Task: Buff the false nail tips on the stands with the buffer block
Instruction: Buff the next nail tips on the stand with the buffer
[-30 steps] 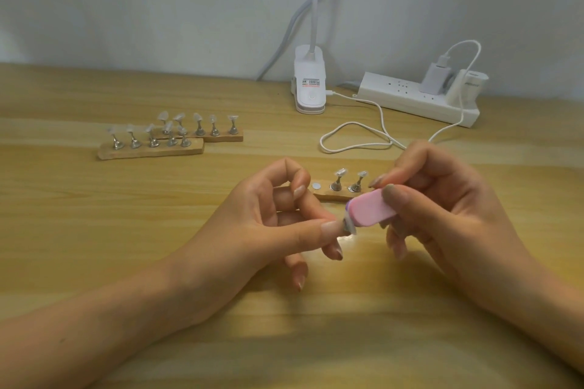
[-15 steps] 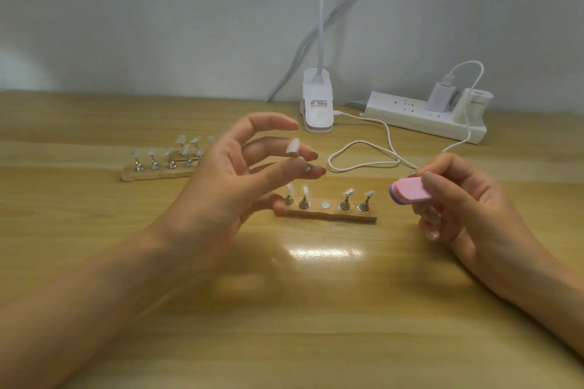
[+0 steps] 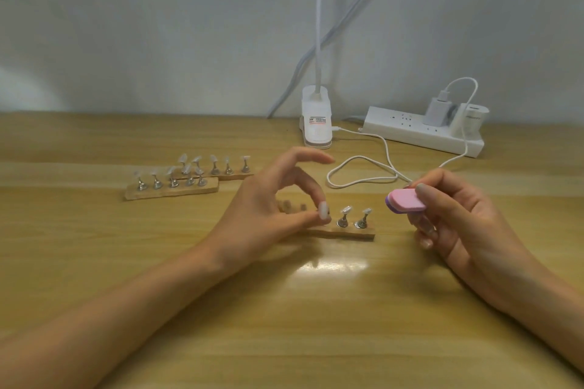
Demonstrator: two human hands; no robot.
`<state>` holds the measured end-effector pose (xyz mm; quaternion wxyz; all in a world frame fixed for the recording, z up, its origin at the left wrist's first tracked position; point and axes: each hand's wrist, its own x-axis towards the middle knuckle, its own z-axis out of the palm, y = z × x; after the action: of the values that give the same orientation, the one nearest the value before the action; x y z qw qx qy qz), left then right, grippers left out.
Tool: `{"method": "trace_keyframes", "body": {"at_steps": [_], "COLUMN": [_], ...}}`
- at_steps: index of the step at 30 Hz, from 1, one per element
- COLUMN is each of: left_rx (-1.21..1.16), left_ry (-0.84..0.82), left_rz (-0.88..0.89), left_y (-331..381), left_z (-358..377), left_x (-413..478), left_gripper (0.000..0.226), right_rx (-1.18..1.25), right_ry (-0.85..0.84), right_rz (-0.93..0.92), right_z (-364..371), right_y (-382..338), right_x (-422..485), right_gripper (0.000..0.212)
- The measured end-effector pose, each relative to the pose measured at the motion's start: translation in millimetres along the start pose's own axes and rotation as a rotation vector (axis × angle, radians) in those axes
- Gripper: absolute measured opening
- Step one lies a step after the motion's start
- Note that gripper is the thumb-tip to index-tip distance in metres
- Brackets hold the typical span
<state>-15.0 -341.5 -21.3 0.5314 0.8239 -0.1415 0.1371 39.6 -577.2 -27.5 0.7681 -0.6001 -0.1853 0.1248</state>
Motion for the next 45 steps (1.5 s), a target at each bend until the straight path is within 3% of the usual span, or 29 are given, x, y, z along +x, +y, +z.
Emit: {"method": "trace_keyframes", "body": {"at_steps": [19, 24, 27, 34, 42, 45], "left_rx": [0.112, 0.244, 0.418, 0.48, 0.754, 0.669], "left_ry": [0.003, -0.054, -0.102, -0.036, 0.069, 0.138], "left_rz": [-0.085, -0.069, -0.018, 0.033, 0.385, 0.51], "left_y": [-12, -6, 2, 5, 5, 6], "left_z": [13, 10, 11, 19, 28, 26], "left_x": [5, 9, 15, 14, 8, 6], "left_gripper": [0.047, 0.065, 0.08, 0.066, 0.066, 0.059], "right_rx": [0.006, 0.032, 0.063, 0.045, 0.031, 0.064], "right_ry": [-0.015, -0.006, 0.0, -0.06, -0.074, -0.017], "right_rz": [0.022, 0.032, 0.033, 0.044, 0.069, 0.071], "right_z": [0, 0, -2, -2, 2, 3], "right_y": [1, 0, -1, -3, -6, -6], "right_x": [1, 1, 1, 1, -1, -1], "right_gripper": [0.01, 0.008, 0.022, 0.048, 0.054, 0.058]}}
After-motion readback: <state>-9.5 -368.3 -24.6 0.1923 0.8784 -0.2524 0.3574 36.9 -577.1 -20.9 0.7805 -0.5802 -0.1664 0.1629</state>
